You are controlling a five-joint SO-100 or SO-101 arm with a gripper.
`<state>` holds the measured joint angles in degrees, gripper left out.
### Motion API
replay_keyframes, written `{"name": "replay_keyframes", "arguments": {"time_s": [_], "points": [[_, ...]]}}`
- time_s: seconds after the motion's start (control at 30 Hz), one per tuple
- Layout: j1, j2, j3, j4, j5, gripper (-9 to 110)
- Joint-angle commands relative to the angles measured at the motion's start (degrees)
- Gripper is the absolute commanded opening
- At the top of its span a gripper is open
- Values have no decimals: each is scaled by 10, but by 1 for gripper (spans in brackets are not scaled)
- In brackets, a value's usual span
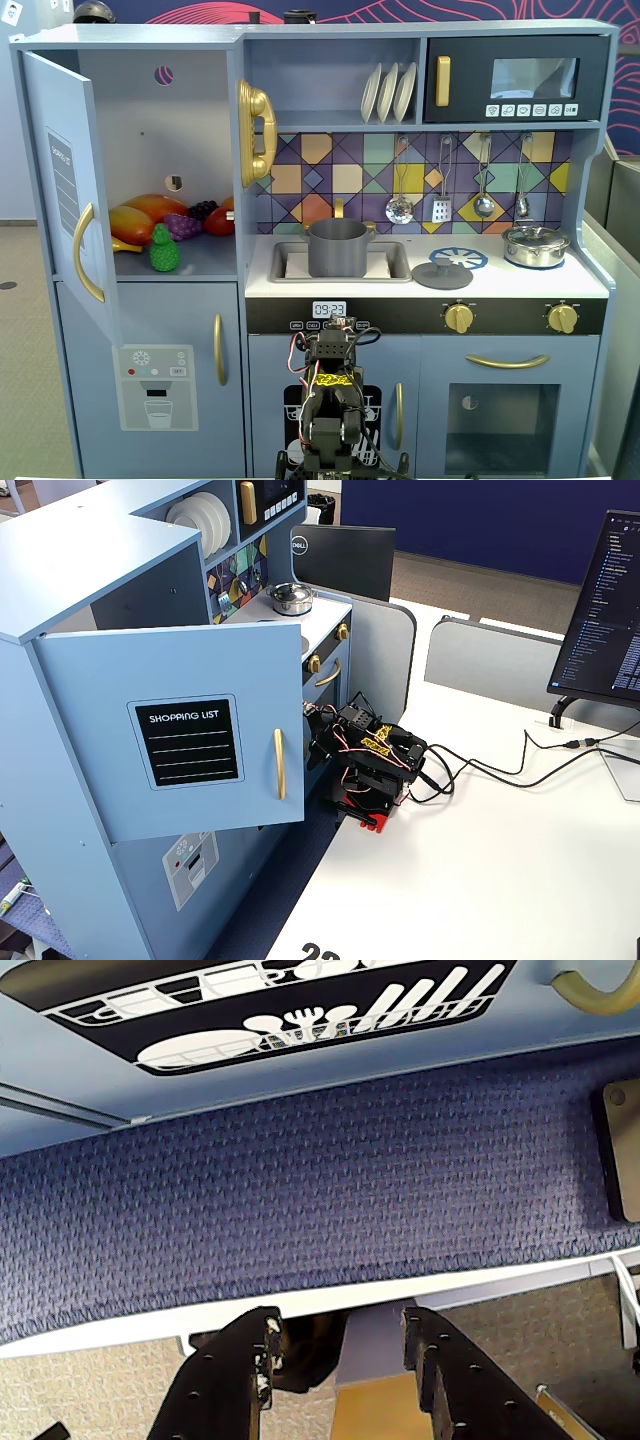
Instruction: Pick up the green pineapple from the left cabinet and place it in the gray recipient
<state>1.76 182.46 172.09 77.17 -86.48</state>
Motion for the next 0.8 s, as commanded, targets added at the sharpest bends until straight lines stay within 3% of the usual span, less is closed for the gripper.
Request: {"name": "replay_keyframes", "arguments": {"time_s": [0.0, 0.3, 0.4, 0.5, 0.63, 0.77], "points": [[17, -4, -1, 105, -18, 0], [9, -4, -1, 105, -30, 0], [-50, -4, -1, 89, -48, 0], [-180, -6, -11, -31, -7, 0], [-349, -5, -59, -286, 54, 0], [-421, -41, -146, -488, 39, 0]]}}
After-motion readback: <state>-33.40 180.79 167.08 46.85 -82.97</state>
